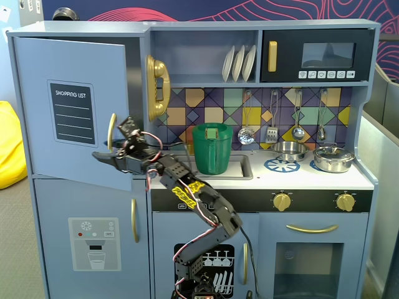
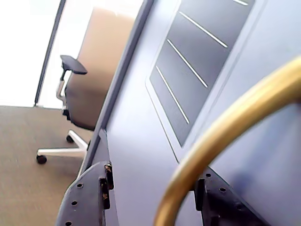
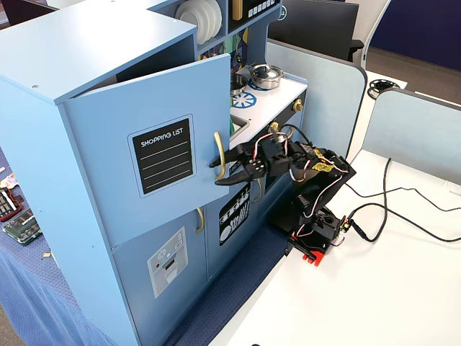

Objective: Open the left cabinet door

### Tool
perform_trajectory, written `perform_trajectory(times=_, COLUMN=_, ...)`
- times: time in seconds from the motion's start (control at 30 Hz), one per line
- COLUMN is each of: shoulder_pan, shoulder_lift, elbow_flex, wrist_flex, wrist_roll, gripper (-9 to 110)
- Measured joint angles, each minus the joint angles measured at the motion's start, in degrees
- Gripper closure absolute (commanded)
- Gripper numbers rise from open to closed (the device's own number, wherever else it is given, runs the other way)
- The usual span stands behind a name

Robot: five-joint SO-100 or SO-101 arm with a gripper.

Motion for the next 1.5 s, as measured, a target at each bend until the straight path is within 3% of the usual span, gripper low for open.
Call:
perform_trajectory(times=0.33, shoulder_pan=3.43, shoulder_lift=13.97, elbow_flex=3.52, wrist_flex=10.99, wrist_roll=1.14, gripper=91)
perform_trajectory(times=0.67, shoulder_pan=26.89, shoulder_lift=16.00, elbow_flex=5.10, wrist_flex=20.39, wrist_roll=10.63, gripper=94)
perform_trajectory(times=0.8, shoulder_pan=29.53, shoulder_lift=11.51, elbow_flex=5.10, wrist_flex=19.42, wrist_roll=11.16, gripper=95)
perform_trajectory(times=1.17, shoulder_pan=11.43, shoulder_lift=9.14, elbow_flex=6.24, wrist_flex=13.18, wrist_roll=0.35, gripper=98)
perform_trajectory(times=1.5, shoulder_pan=-5.80, shoulder_lift=9.58, elbow_flex=6.33, wrist_flex=11.43, wrist_roll=-0.18, gripper=98)
